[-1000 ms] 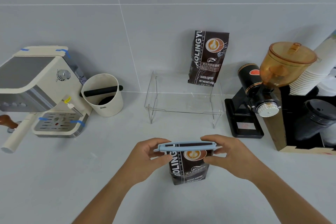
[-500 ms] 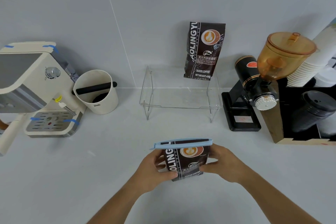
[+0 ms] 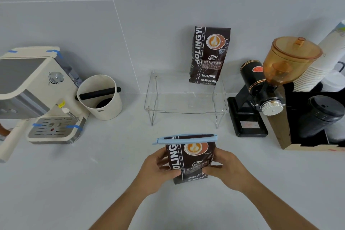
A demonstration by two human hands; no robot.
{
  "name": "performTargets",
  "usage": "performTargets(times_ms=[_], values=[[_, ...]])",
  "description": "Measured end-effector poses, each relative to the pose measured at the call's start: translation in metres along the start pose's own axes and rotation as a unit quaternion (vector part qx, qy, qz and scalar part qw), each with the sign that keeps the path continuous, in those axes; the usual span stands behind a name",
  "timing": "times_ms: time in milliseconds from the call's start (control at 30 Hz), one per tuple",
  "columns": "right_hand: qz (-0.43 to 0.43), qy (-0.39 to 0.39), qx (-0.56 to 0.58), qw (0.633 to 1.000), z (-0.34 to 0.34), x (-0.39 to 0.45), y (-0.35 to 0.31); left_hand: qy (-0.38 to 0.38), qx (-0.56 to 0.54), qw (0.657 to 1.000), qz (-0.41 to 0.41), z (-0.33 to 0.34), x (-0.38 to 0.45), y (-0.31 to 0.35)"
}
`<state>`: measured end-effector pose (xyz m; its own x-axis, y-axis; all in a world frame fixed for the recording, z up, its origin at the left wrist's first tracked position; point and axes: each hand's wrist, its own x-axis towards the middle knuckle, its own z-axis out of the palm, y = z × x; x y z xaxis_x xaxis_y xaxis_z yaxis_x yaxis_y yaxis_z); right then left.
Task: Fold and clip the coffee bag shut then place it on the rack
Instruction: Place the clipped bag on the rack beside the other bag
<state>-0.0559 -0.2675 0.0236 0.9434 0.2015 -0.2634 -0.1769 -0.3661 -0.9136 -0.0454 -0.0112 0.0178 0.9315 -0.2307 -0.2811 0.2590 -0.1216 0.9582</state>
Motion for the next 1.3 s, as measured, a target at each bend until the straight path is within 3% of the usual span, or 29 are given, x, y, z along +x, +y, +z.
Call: performTargets(times_ms=[433, 800, 1300], values=[[-0.110, 0.046, -0.039, 0.992, -0.025, 0.031, -0.100, 0.062, -0.072, 0.990, 0.103, -0.028, 0.019, 0.093], [-0.185, 0.059, 0.014, 0.981, -0.054, 0.092, -0.185, 0.056, -0.013, 0.981, 0.187, -0.060, 0.065, 0.186], [-0.152, 0.088, 0.100, 0.979, -0.056, 0.183, -0.199, 0.110, 0.045, 0.979, 0.166, -0.078, 0.155, 0.213]])
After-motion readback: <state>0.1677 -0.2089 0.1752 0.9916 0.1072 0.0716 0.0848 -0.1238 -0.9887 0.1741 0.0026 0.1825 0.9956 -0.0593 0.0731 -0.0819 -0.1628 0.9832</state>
